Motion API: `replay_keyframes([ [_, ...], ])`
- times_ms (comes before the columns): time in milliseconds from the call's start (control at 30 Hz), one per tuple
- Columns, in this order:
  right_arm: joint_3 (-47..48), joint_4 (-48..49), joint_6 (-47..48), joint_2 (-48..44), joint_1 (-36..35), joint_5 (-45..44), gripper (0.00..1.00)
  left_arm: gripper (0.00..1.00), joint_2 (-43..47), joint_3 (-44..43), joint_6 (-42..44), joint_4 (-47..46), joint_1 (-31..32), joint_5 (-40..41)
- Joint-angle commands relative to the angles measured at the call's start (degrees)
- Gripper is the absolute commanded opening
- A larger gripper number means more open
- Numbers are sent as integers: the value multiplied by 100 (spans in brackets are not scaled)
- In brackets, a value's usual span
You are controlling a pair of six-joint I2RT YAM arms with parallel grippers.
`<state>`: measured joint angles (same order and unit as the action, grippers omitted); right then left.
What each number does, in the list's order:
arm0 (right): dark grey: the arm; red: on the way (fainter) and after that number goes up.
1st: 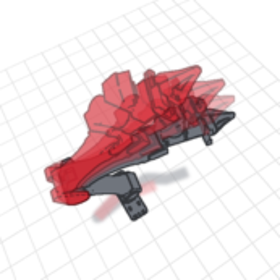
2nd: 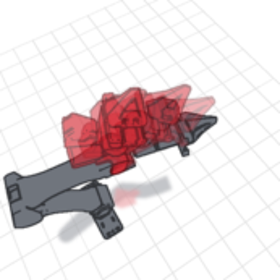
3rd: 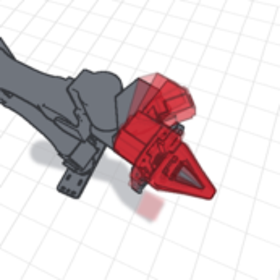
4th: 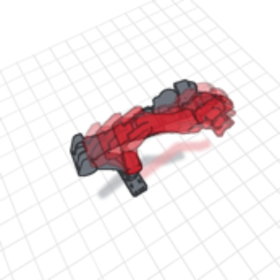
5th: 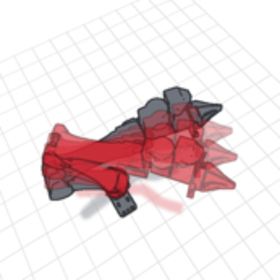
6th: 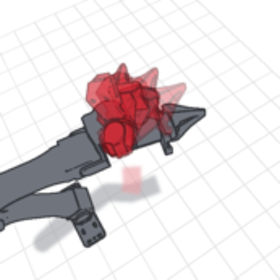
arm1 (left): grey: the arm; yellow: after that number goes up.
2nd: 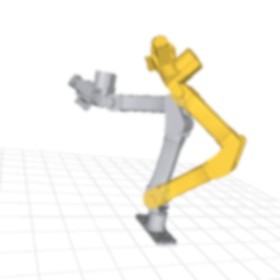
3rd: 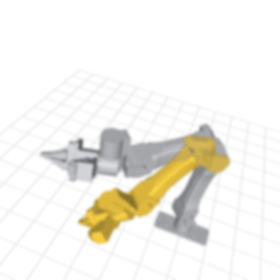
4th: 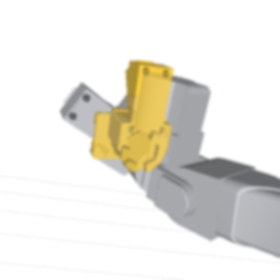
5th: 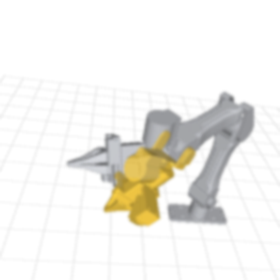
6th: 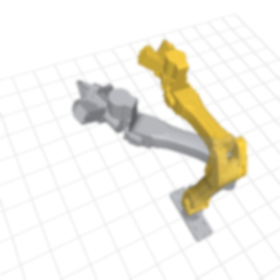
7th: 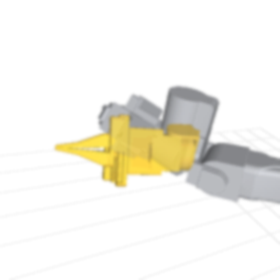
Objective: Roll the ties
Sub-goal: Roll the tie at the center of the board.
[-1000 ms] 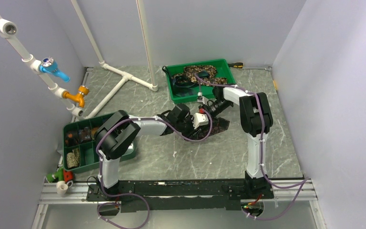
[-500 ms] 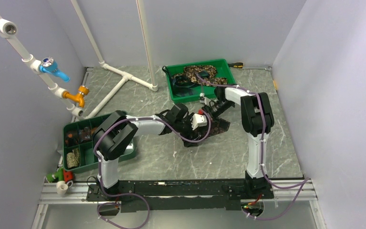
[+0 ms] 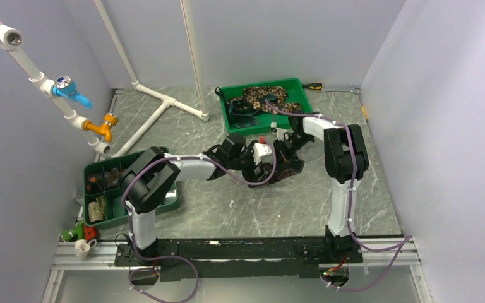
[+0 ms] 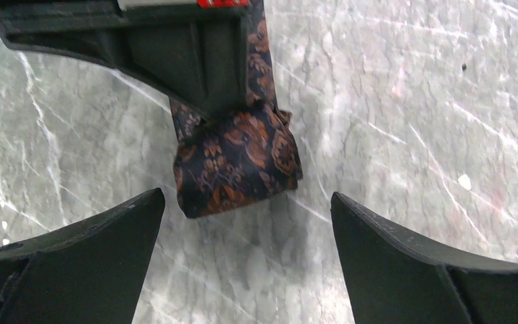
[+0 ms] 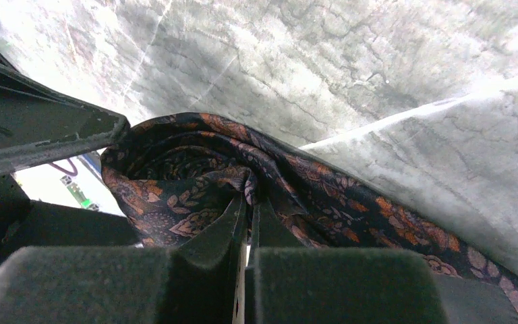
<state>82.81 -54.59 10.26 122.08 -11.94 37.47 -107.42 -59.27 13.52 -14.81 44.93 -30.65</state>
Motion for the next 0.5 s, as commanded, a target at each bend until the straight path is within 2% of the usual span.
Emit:
replay_keyframes([
  [0,-267,960,190,67,-65,-1296,0,99,-308,-334,-715,-824,65,2],
  [133,-351,1006,139,21,-67,-1290,0,99,-490,-540,-1189,-1007,248,242],
  [267,-359,992,107,5,-70,-1264,0,96,-751,-741,-1409,-734,447,1128],
  [367,-424,1024,76,-66,-71,-1180,0,81,-1083,-1052,-1519,-160,502,1752],
  [467,-494,1028,-15,-145,-72,-962,0,57,-1277,-1092,-1209,103,512,1879],
])
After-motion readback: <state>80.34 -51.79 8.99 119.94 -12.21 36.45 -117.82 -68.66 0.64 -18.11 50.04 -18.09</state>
